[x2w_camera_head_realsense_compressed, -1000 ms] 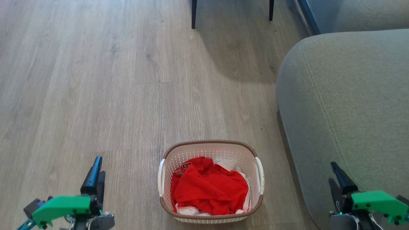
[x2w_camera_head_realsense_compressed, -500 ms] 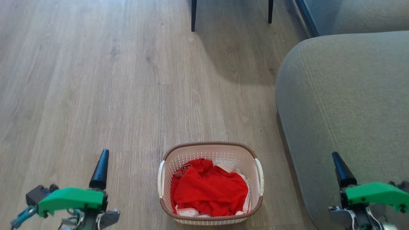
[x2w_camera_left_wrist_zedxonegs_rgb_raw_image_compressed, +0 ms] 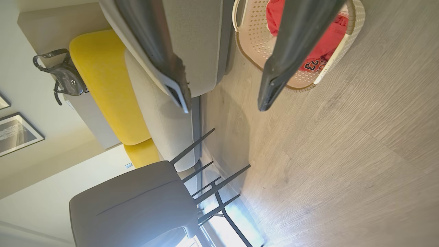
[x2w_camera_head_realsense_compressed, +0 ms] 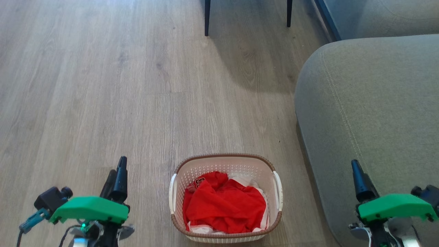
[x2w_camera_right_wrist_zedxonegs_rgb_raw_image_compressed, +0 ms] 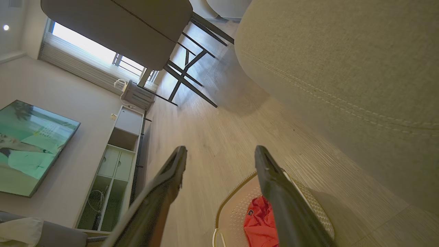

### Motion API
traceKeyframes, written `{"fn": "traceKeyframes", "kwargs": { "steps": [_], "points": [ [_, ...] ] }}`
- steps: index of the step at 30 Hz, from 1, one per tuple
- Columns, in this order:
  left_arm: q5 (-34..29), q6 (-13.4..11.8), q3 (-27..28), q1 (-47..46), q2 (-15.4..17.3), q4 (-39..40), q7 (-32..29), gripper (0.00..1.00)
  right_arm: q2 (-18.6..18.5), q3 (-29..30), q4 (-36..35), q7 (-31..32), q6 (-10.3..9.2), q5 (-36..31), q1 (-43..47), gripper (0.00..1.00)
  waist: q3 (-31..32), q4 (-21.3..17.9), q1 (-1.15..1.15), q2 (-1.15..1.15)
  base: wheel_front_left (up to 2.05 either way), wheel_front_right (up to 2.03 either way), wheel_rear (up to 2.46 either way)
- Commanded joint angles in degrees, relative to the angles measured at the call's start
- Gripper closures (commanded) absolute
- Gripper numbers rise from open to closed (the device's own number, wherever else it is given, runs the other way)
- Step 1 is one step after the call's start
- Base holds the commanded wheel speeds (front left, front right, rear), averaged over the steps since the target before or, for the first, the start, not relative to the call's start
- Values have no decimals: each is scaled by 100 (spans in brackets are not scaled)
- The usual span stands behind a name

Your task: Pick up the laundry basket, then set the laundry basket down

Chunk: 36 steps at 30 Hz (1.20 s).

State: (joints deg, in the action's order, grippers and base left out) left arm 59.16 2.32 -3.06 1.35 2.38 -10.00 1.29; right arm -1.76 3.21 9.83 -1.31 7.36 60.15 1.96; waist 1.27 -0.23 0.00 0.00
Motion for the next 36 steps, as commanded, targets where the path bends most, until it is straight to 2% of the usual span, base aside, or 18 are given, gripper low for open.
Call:
{"fn": "traceKeyframes", "kwargs": {
  "steps": [1, 20, 36],
  "points": [
    [-265, -48, 35, -137, 93, 287, 75, 0, -55, -96, -296, -92, 7, -238, -116, 0, 6, -2, 0, 0, 0, 0, 0],
    [-1818, -416, -321, 107, 359, 443, 415, 0, -70, -392, -411, -427, 9, -1823, 16, 0, 65, -23, 0, 0, 0, 0, 0],
    [-2887, -674, -585, 207, 488, 565, 671, 0, -81, -547, -478, -679, 10, -2924, 88, 0, 110, -50, 0, 0, 0, 0, 0]
  ]
}}
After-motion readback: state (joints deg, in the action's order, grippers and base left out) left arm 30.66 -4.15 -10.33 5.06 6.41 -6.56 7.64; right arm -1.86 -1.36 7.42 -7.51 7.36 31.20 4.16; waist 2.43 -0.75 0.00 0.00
